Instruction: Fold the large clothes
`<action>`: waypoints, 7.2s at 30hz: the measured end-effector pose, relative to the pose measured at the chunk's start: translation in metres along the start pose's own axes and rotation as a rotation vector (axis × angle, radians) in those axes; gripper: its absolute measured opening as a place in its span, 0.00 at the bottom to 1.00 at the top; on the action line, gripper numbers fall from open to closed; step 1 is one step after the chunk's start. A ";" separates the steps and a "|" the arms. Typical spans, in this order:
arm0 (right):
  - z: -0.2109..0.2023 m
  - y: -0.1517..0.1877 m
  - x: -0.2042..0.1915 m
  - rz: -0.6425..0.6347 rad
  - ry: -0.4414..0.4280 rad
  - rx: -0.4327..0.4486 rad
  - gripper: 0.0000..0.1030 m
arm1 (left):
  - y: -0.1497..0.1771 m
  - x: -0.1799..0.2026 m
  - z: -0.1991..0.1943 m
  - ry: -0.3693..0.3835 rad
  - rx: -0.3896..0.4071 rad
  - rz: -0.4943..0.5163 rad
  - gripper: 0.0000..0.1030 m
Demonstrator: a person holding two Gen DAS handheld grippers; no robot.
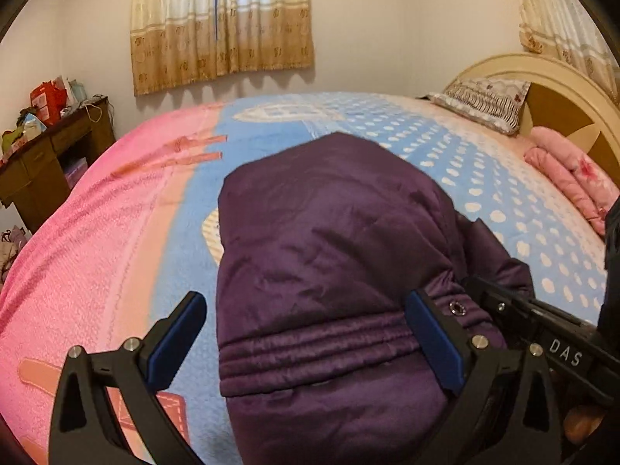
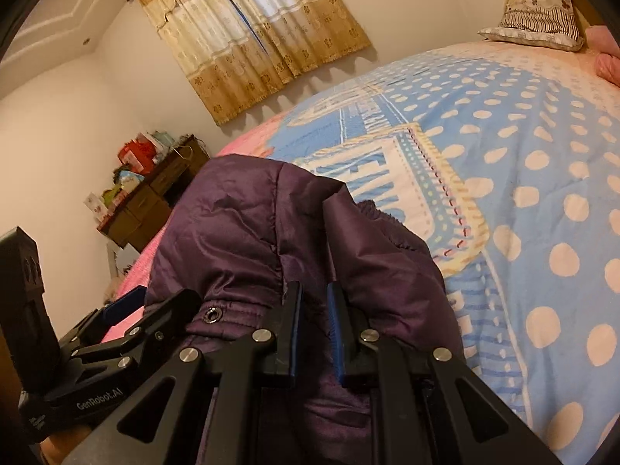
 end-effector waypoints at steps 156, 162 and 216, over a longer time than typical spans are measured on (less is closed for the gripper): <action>0.012 0.115 -0.257 0.137 -0.796 -0.406 0.51 | 0.076 -0.190 -0.203 -0.015 0.109 -0.417 0.96; 0.037 0.126 -0.303 0.101 -0.831 -0.462 0.51 | 0.088 -0.218 -0.210 -0.075 0.123 -0.464 0.96; -0.127 0.106 -0.390 -0.430 -0.519 0.010 0.80 | 0.087 -0.233 -0.349 -0.348 0.294 -0.282 1.00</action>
Point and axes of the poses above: each gripper's, at about its wrist camera, not at the fingertips, and z roughly the way its jaws point, x to its right, y to its underside, the point moved 5 cm from there along z, roughly the way its jaws point, and after that the axes turned 12 degrees about x, right-handed, at the moved point
